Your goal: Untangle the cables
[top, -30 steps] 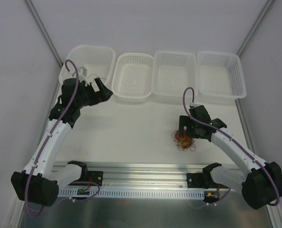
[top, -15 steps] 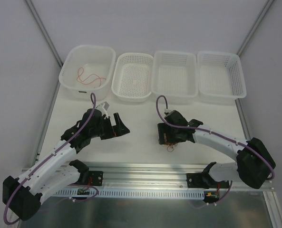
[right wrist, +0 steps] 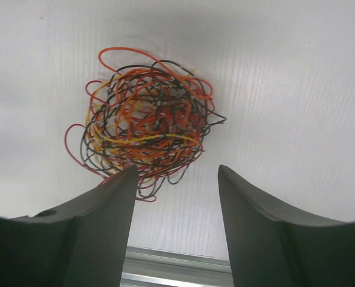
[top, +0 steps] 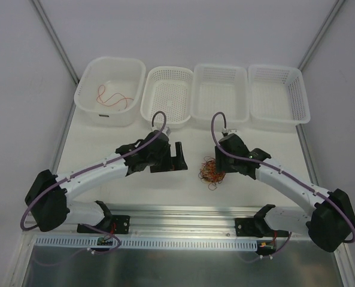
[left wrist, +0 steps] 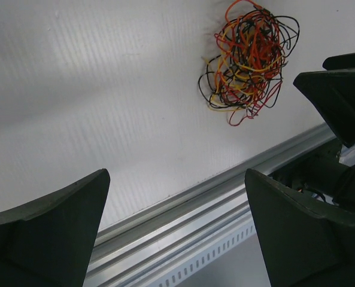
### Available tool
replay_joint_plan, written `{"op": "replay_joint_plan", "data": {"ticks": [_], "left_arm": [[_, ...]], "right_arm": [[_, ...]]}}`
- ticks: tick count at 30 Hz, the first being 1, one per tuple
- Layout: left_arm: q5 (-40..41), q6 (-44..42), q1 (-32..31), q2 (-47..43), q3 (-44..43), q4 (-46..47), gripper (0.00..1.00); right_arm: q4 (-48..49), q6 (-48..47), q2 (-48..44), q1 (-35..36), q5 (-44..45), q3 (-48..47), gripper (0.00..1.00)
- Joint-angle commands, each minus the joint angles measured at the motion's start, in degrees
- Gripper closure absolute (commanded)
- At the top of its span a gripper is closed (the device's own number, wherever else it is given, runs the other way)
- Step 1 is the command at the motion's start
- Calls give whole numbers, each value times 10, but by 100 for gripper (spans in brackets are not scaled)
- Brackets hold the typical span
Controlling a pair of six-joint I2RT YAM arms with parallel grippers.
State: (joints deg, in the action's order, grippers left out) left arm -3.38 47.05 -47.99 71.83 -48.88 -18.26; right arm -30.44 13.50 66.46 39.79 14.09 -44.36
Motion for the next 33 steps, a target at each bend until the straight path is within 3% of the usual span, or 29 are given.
{"op": "replay_joint_plan", "data": {"ticks": [1, 9, 25, 33], "left_arm": [[30, 13, -21, 65, -59, 22, 4], [31, 41, -43, 170, -133, 39, 6], [2, 87, -72, 275, -169, 72, 11], [-17, 100, -76, 309, -190, 82, 12]], "right_arm": [[2, -38, -10, -27, -3, -21, 42], [69, -80, 42, -79, -65, -40, 58], [115, -67, 90, -84, -111, -32, 69], [118, -61, 94, -89, -113, -20, 89]]}}
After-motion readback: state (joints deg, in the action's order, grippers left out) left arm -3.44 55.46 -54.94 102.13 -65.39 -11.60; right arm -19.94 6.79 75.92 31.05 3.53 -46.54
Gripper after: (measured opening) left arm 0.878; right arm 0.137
